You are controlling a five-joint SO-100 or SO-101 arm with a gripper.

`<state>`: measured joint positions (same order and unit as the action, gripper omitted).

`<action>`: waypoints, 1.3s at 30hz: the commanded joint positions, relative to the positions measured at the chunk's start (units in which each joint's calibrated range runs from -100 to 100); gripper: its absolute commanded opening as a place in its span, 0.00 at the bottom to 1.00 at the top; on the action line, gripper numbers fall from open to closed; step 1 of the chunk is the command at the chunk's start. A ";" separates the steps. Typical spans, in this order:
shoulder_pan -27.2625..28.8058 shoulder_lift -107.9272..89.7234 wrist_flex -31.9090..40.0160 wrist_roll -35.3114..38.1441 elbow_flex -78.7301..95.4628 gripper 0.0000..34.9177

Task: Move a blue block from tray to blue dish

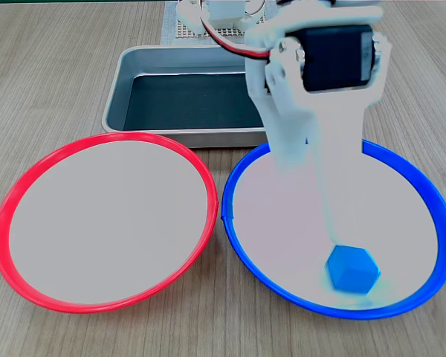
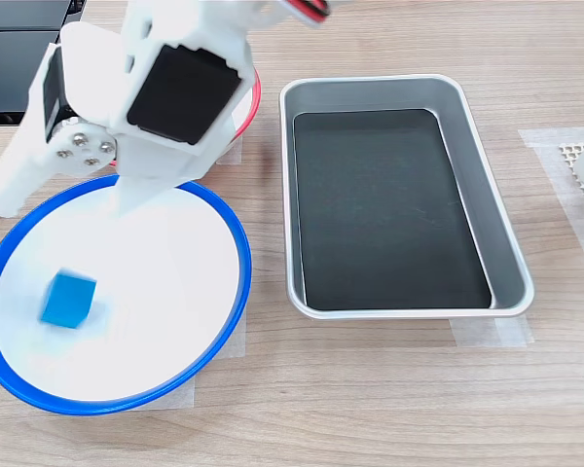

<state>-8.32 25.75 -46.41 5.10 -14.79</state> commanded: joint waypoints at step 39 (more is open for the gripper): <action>15.05 -124.72 -0.84 -6.54 114.79 0.01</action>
<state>6.73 -99.32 -47.15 -1.78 99.91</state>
